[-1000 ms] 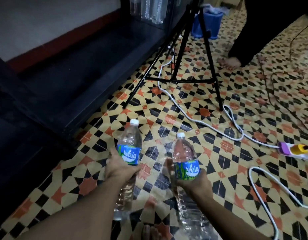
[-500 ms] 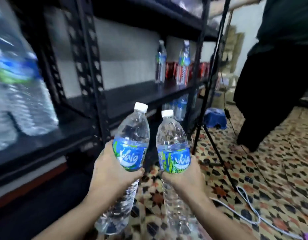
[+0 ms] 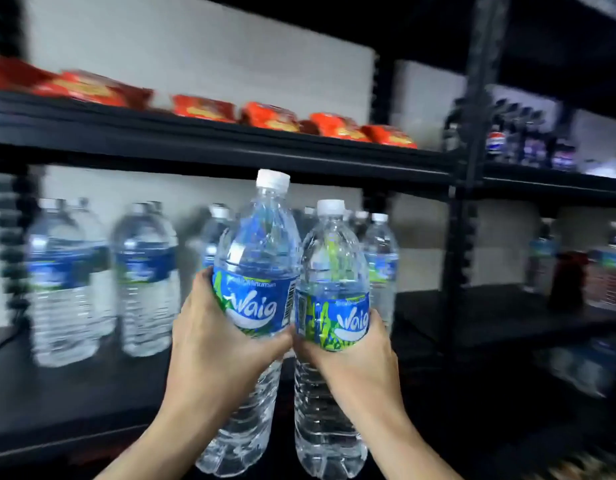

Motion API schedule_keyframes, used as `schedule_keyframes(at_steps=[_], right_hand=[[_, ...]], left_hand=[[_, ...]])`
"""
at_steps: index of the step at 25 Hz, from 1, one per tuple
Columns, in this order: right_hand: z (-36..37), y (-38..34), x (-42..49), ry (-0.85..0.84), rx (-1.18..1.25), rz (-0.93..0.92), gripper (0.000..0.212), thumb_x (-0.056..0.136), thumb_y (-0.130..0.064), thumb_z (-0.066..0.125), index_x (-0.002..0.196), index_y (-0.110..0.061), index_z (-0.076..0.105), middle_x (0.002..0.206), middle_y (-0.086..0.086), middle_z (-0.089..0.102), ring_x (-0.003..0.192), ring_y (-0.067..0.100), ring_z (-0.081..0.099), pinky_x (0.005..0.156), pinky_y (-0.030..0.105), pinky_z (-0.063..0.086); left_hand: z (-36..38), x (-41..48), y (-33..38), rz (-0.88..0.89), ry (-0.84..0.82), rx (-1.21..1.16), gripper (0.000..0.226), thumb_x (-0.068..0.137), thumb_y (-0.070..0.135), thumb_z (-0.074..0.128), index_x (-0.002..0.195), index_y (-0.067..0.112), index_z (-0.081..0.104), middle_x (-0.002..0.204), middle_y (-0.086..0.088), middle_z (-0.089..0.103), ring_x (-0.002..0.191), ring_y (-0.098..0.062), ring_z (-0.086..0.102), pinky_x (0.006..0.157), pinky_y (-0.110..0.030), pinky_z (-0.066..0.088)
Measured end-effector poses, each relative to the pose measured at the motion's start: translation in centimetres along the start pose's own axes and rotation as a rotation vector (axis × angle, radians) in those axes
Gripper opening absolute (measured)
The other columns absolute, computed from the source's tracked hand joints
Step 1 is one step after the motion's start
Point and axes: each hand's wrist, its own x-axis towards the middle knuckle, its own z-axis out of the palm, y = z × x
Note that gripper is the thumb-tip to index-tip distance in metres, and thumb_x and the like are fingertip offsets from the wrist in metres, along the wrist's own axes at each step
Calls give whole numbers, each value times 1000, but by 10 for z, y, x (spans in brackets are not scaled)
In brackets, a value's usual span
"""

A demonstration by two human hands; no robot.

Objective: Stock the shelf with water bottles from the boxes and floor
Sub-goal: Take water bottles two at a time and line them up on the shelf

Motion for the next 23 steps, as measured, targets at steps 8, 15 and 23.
schedule_keyframes(at_steps=[8,15,23], right_hand=[[171,-69,-43,-258,188,-75,75,45,-62,89,104,-31,54,85,-19,69,76,-8,62,60,14,44],[250,-76,-47,-273,157,-106,76,46,-67,86,103,-32,51,92,-14,68,85,5,66,72,23,53],[289,-72,3,-234,124,-134,73,56,-49,89,106,-39,37,104,-12,60,97,13,61,85,30,51]], left_hand=[[-150,22,-61,-78,327,193,81,45,34,93,111,29,45,101,9,63,95,-13,61,77,-28,45],[-189,44,-107,-112,429,283,92,48,29,95,125,18,46,109,1,61,99,-14,55,84,-27,41],[-180,58,-137,-175,454,269,89,45,34,95,119,19,48,101,2,62,95,-18,60,81,-30,45]])
